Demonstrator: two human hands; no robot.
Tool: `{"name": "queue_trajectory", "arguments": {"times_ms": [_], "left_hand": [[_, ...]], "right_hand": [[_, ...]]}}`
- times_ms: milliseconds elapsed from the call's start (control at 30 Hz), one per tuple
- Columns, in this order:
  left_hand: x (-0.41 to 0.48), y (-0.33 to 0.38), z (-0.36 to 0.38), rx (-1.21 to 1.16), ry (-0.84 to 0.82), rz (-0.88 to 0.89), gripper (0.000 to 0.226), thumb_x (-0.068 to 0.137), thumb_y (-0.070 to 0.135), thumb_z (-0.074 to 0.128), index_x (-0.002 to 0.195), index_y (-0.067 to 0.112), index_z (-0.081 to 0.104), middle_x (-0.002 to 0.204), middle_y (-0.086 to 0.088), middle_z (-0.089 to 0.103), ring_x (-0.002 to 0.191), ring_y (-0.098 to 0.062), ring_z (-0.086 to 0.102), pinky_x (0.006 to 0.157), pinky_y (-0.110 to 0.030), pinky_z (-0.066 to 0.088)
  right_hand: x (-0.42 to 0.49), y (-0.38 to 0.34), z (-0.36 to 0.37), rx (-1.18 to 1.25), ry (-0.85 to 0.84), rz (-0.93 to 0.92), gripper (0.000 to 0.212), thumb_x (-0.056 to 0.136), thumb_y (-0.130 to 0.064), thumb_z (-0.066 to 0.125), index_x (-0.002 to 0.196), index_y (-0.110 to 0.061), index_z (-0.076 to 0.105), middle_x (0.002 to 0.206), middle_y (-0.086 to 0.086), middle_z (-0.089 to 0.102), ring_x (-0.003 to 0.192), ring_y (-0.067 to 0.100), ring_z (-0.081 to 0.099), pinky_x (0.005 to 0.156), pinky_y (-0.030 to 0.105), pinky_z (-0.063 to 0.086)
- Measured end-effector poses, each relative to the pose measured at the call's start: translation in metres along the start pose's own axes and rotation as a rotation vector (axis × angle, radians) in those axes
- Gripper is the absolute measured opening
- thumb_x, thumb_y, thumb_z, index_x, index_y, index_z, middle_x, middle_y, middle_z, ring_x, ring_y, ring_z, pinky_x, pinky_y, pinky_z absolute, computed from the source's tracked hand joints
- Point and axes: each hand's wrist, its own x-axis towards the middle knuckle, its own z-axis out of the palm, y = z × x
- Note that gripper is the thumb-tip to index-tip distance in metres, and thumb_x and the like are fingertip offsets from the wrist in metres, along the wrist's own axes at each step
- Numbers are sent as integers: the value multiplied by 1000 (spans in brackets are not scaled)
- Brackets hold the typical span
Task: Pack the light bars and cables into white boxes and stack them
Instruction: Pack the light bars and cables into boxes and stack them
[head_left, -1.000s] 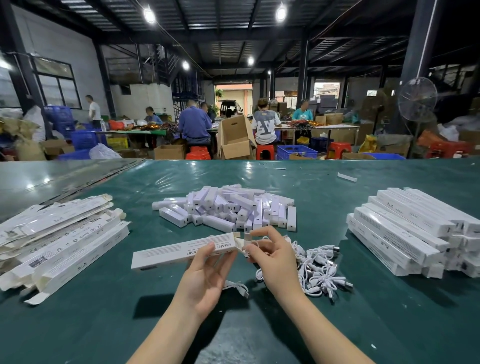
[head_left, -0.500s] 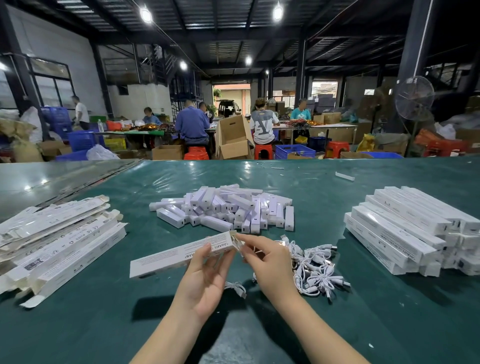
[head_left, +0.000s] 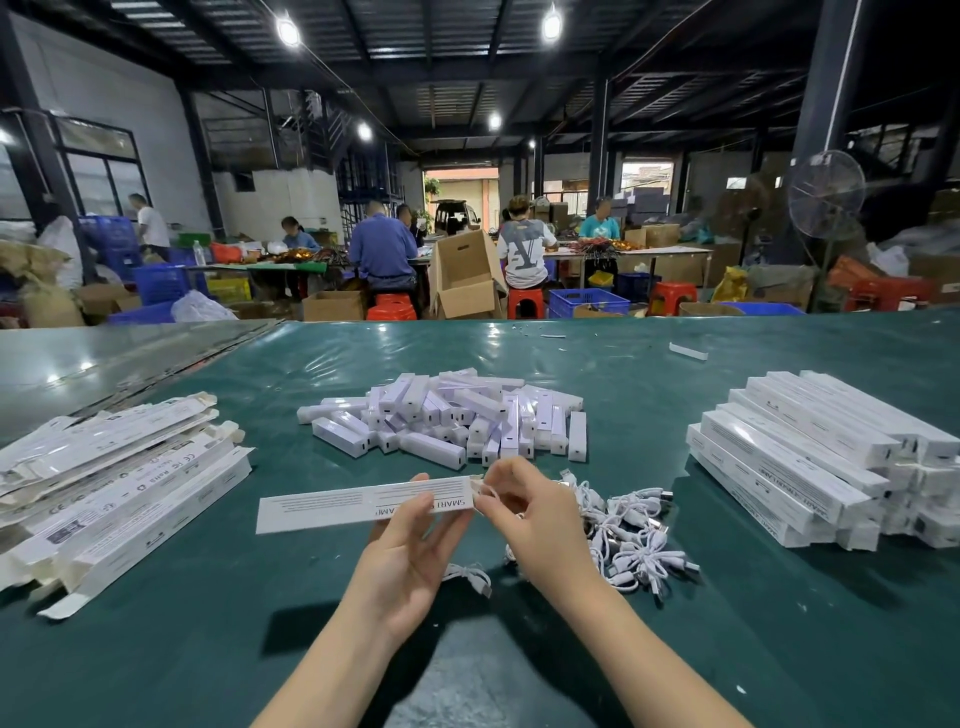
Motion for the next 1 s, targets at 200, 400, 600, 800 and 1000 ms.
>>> {"name": "queue_trajectory", "arguments": {"times_ms": [200, 400, 600, 800, 1000], "left_hand": [[-1, 1, 0, -5, -33, 16, 16, 79, 2, 50, 92, 10, 56, 77, -16, 71, 72, -24, 71, 64, -31, 59], [-6, -3, 4, 66, -136, -18, 17, 73, 9, 51, 84, 10, 64, 80, -15, 72, 74, -22, 71, 63, -29, 59], [-3, -2, 5, 62, -83, -24, 18, 81, 6, 49, 90, -3, 63, 82, -17, 72, 74, -21, 71, 64, -28, 59], [2, 2, 0, 37, 1, -17, 14, 91, 2, 45, 92, -3, 57, 75, -16, 71, 68, -20, 71, 58, -26, 58], [3, -1, -3, 181, -16, -17, 27, 75, 9, 56, 96, -8, 60, 83, -18, 72, 75, -21, 71, 62, -26, 58]], "right_hand": [[-1, -3, 3, 139, 20, 40, 15, 88, -6, 58, 88, -10, 72, 75, -10, 64, 68, 1, 54, 69, 21, 44], [1, -2, 0, 349, 83, 157, 28, 83, -2, 62, 66, -24, 65, 56, -9, 60, 52, 4, 48, 54, 19, 39], [-2, -1, 2, 430, 137, 161, 24, 78, -2, 68, 65, -22, 66, 59, -8, 65, 56, 4, 56, 58, 16, 44], [-1, -6, 5, 420, -28, 162, 27, 79, 10, 62, 74, -16, 69, 75, -6, 68, 67, -3, 61, 70, 11, 47], [-2, -3, 3, 340, 62, 198, 36, 73, 11, 65, 64, -24, 65, 59, -11, 65, 58, -4, 58, 63, 12, 47]]}}
